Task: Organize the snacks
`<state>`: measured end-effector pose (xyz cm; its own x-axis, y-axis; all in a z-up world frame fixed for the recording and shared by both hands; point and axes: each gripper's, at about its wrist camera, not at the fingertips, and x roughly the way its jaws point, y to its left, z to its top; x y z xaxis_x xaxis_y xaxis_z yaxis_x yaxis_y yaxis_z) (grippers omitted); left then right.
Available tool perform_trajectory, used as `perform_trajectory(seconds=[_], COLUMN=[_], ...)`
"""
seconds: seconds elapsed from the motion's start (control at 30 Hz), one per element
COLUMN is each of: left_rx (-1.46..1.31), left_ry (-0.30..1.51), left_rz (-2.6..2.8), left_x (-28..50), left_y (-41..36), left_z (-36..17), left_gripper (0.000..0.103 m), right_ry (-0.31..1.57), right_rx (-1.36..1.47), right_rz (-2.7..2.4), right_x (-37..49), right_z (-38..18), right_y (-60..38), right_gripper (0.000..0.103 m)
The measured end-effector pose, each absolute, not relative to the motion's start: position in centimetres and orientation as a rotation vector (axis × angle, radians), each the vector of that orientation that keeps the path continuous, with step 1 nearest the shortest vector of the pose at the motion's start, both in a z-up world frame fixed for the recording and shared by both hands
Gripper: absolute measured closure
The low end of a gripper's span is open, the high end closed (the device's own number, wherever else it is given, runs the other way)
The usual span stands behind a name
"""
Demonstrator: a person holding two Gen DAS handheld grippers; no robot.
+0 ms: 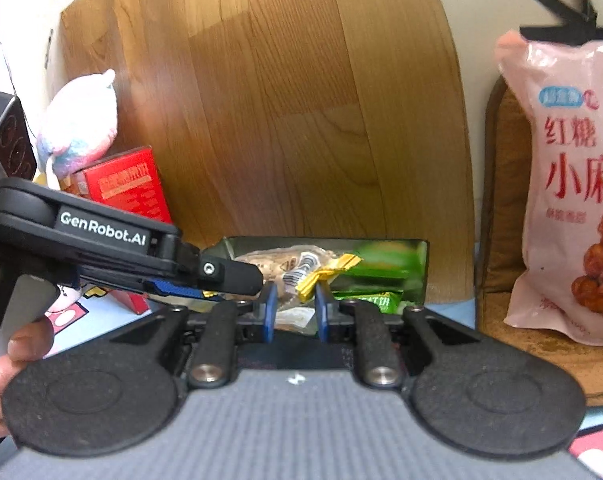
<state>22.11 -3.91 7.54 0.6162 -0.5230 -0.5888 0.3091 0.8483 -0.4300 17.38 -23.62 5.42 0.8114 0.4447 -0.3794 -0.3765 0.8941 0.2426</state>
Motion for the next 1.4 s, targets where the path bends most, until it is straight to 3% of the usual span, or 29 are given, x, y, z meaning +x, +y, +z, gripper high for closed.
perform_trajectory(seconds=[0.33, 0.7, 0.97, 1.13, 1.23, 1.27, 1.4], left_rx=[-0.259, -0.23, -0.165, -0.183, -0.178, -0.174, -0.208], left_ry=[0.721, 0.828, 0.903, 0.905, 0.905, 0.908, 0.94], left_rz=[-0.61, -0.666, -0.704, -0.702, -0.7, -0.697, -0.717], left_x=[9.5, -3.2, -5.7, -5.7, -5.4, -5.3, -4.6], left_y=[-4.5, -4.6, -6.5, -6.1, -6.3, -6.5, -6.0], left_z=[9.0, 3.4, 0.0, 0.2, 0.1, 0.1, 0.8], left_gripper=[0.071, 0.071, 0.07, 0.057, 0.061, 0.066, 0.069], right_ry=[0.349, 0.449, 0.599, 0.643, 0.639, 0.646, 0.635], right_rx=[0.084, 0.06, 0.036, 0.0, 0.001, -0.009, -0.01], right_rz=[0.416, 0.449, 0.443, 0.43, 0.445, 0.449, 0.446], right_x=[4.5, -8.2, -9.6, -10.1, -9.9, -9.7, -9.8], right_z=[7.4, 4.3, 2.0, 0.5, 0.3, 0.1, 1.2], right_y=[-24.8, -24.6, -25.9, -25.4, -25.1, -24.9, -25.0], right_gripper=[0.081, 0.081, 0.079, 0.072, 0.072, 0.073, 0.083])
